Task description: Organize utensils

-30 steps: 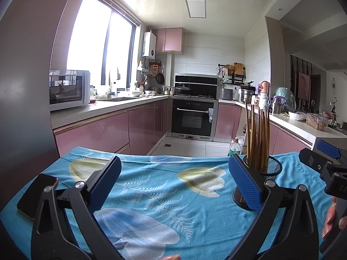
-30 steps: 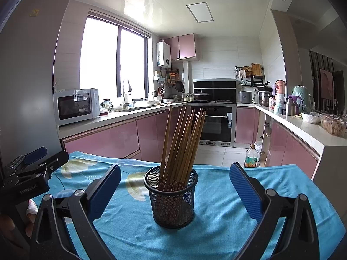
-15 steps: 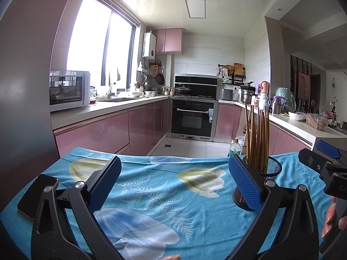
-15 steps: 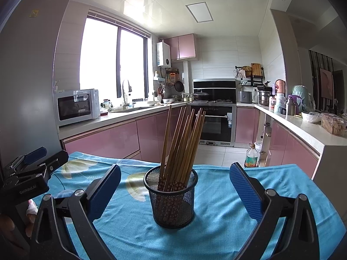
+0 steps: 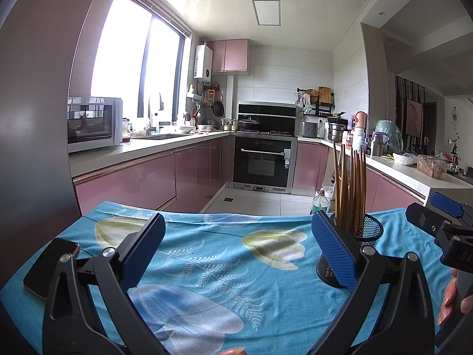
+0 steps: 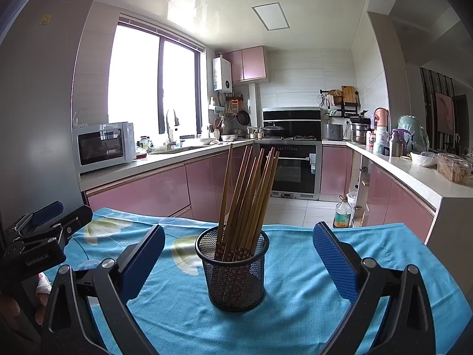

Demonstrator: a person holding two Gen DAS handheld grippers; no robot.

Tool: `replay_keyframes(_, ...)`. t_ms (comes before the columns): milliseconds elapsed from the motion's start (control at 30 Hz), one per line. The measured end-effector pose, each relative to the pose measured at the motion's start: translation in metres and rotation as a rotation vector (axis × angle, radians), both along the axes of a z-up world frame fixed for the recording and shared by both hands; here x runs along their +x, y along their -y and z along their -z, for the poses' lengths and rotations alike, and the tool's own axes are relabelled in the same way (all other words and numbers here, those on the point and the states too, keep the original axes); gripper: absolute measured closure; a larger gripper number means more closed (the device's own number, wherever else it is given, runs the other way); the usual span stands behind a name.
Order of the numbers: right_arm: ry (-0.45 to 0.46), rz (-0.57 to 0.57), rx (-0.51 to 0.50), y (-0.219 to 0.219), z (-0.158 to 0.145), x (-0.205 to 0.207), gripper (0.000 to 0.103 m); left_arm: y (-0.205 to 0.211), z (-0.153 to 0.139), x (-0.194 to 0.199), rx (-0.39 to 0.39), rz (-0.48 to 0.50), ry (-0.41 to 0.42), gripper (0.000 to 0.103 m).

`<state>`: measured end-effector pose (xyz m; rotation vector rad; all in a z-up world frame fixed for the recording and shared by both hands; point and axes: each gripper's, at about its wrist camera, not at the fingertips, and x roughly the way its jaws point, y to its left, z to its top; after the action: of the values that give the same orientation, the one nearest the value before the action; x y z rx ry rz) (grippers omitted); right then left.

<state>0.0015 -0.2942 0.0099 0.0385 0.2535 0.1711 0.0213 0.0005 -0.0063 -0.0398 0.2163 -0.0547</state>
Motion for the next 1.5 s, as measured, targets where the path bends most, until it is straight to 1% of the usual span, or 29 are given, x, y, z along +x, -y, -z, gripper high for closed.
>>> replay_keyframes(1500, 0.008, 0.010, 0.009, 0.0005, -0.0009, 0.0005, 0.006, 0.0001, -0.0005, -0.0007, 0.002, 0.001, 0.004, 0.005)
